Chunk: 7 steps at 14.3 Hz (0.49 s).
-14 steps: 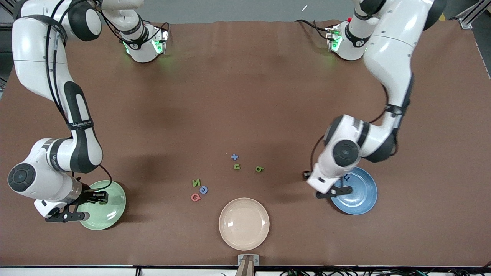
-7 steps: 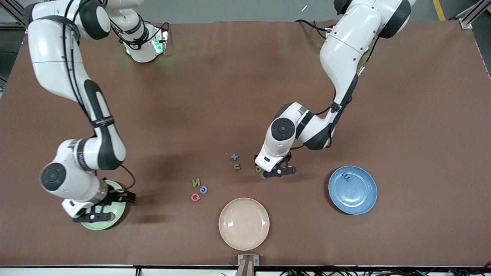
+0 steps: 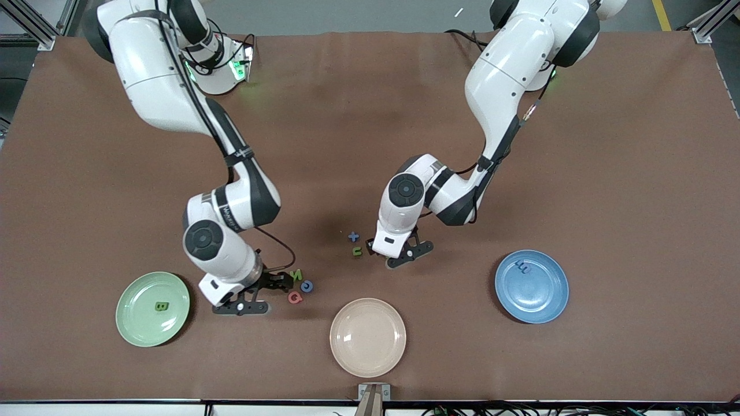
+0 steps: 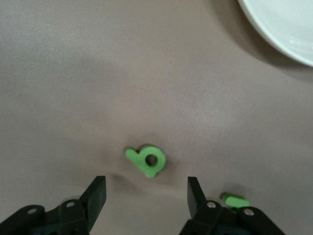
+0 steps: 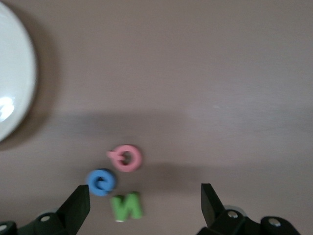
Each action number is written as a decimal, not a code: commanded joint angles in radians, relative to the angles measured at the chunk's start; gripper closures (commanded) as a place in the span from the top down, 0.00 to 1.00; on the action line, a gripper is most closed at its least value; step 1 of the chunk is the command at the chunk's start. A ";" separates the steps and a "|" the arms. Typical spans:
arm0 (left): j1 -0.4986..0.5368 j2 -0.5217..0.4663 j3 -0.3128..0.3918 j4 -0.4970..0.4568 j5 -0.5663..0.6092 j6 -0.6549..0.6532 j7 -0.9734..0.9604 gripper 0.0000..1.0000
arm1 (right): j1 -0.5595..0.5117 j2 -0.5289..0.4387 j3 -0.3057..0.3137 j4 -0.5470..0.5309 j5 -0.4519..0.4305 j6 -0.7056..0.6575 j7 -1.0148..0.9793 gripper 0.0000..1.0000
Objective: Sort upper and lower case letters into plates
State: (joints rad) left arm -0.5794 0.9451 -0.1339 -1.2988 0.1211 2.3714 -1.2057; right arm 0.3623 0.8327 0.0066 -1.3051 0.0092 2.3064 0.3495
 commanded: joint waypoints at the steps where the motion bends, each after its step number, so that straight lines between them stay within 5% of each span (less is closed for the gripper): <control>1: -0.017 0.061 0.028 0.091 -0.014 0.012 -0.085 0.74 | 0.023 -0.009 -0.008 -0.049 -0.020 0.051 0.029 1.00; 7: -0.048 0.075 0.073 0.104 -0.018 -0.066 -0.178 0.64 | 0.046 -0.009 -0.008 -0.183 -0.044 0.172 0.034 1.00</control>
State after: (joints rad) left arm -0.6117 1.0013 -0.0775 -1.2256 0.1190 2.3497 -1.3493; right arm 0.3890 0.8426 0.0039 -1.4192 -0.0218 2.4213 0.3613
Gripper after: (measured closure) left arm 0.330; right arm 0.000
